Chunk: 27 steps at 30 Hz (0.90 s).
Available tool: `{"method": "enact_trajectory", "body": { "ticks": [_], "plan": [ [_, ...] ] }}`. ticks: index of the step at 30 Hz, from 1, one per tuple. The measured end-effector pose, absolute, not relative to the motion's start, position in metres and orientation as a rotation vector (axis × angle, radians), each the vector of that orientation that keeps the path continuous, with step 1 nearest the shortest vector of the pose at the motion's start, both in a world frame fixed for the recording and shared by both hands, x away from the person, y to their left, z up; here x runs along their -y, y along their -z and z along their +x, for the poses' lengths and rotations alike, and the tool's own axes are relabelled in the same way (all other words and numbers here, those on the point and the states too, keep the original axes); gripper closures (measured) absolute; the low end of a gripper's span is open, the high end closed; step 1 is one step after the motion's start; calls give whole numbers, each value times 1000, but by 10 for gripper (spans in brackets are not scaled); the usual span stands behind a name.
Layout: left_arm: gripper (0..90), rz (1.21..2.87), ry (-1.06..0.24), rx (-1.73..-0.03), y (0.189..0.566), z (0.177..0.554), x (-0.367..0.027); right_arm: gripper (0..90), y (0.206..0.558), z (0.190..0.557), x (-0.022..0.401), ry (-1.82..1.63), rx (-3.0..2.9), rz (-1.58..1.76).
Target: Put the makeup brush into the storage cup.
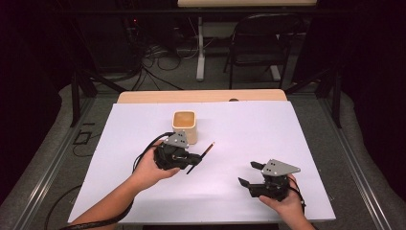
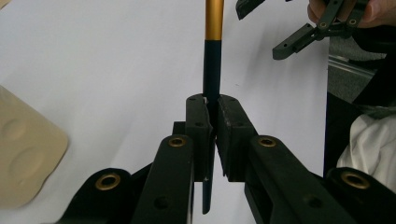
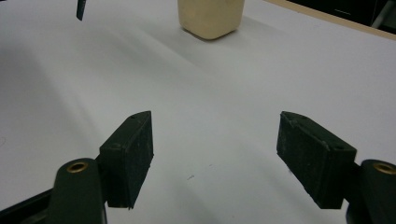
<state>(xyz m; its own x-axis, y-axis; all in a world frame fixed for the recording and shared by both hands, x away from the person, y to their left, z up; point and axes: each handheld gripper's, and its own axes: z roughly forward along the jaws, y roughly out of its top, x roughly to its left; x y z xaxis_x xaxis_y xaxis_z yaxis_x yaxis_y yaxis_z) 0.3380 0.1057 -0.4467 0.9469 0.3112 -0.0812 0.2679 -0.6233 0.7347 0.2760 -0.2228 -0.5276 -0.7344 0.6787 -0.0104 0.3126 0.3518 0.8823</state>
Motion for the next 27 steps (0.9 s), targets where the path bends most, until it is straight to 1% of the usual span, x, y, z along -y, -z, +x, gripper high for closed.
{"method": "enact_trajectory", "body": {
  "ticks": [12, 27],
  "plan": [
    [838, 2144, -77, -462, 452, 331, -114, 270, 527, 276, 223, -1344, -2241, 866],
    [837, 2058, -85, -480, 457, 325, -106, 270, 527, 277, 223, -1348, -2234, 872]
  ]
}}
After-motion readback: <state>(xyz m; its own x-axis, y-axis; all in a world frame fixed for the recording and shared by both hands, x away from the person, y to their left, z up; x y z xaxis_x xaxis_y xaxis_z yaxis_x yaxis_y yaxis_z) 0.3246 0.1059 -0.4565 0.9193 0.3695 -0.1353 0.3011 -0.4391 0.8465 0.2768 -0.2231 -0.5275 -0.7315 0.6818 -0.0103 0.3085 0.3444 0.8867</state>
